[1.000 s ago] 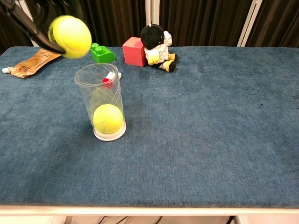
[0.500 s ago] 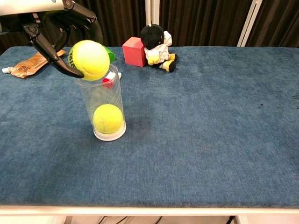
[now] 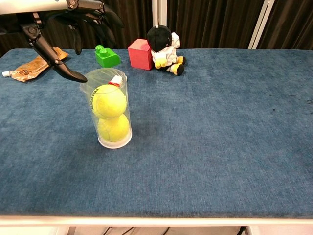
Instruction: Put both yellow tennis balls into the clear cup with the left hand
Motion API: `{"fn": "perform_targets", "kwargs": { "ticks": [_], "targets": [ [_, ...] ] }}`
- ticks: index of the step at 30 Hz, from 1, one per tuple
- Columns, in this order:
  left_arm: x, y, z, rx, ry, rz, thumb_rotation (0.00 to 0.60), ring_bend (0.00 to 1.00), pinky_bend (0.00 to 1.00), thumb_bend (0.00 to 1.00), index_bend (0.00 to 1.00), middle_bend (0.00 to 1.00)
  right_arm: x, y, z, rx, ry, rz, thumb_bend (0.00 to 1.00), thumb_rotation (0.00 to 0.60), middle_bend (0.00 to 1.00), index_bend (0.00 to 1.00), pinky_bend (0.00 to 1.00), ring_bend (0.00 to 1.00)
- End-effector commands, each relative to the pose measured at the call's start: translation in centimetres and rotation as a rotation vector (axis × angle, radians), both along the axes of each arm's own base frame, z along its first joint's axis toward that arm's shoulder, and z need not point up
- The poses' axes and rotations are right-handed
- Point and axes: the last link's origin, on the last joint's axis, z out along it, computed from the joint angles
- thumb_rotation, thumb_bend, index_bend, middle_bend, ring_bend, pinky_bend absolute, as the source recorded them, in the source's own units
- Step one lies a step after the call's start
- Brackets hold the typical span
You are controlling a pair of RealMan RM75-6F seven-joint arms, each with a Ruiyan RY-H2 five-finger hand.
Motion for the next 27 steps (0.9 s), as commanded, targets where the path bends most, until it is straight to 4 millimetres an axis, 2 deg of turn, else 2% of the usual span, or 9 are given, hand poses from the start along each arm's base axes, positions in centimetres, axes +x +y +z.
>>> {"fn": "perform_targets", "kwargs": {
  "ticks": [1,5,8,10,12,14,20,23,27],
  "targets": [
    [0.1,-0.1,0.8,0.029,-0.011,-0.007,0.6,0.2,0.47,0.08,0.16,0.24,0.0,0.0,0.0,0.0,0.001,0.001,0.21,0.6,0.0,0.0,0.0,0.0],
    [-0.5,-0.7,3.6,0.214,-0.05,-0.029,0.6,0.2,0.47,0.08,0.19,0.24,0.1,0.1,0.0,-0.002,0.001,0.004,0.21,0.6,0.0,0.0,0.0,0.0],
    [-2.8,-1.9,6.0,0.402,0.018,-0.052,0.6,0.19,0.43,0.09,0.21,0.24,0.1,0.1,0.1,-0.005,0.01,0.005,0.21,0.6,0.0,0.0,0.0,0.0],
    [-5.1,-3.0,7.1,0.504,0.096,-0.033,0.6,0.12,0.31,0.09,0.18,0.21,0.0,0.1,0.1,-0.008,0.02,0.006,0.21,0.6,0.0,0.0,0.0,0.0],
    [-7.8,-4.6,7.6,0.563,0.165,0.035,0.6,0.03,0.14,0.08,0.1,0.09,-0.1,0.1,0.0,-0.014,0.038,0.004,0.21,0.6,0.0,0.0,0.0,0.0],
    [-10.8,-6.8,7.8,0.616,0.206,0.13,0.6,0.0,0.01,0.07,0.03,0.0,-0.2,0.1,-0.1,-0.024,0.06,-0.001,0.21,0.6,0.0,0.0,0.0,0.0],
    [-17.1,-11.0,7.3,0.629,0.31,0.324,0.6,0.0,0.0,0.06,0.0,0.0,-0.7,0.0,-0.7,-0.037,0.123,-0.023,0.2,0.6,0.0,0.0,0.0,0.0],
    [-19.1,-11.9,7.3,0.601,0.31,0.379,0.6,0.0,0.0,0.06,0.0,0.0,-1.0,0.1,-0.9,-0.032,0.135,-0.041,0.18,0.6,0.0,0.0,0.0,0.0],
    [-20.5,-12.3,7.5,0.595,0.282,0.397,0.6,0.0,0.0,0.06,0.0,0.0,-1.4,0.0,-0.9,-0.032,0.164,-0.056,0.18,0.6,0.0,0.0,0.0,0.0]
  ]
}}
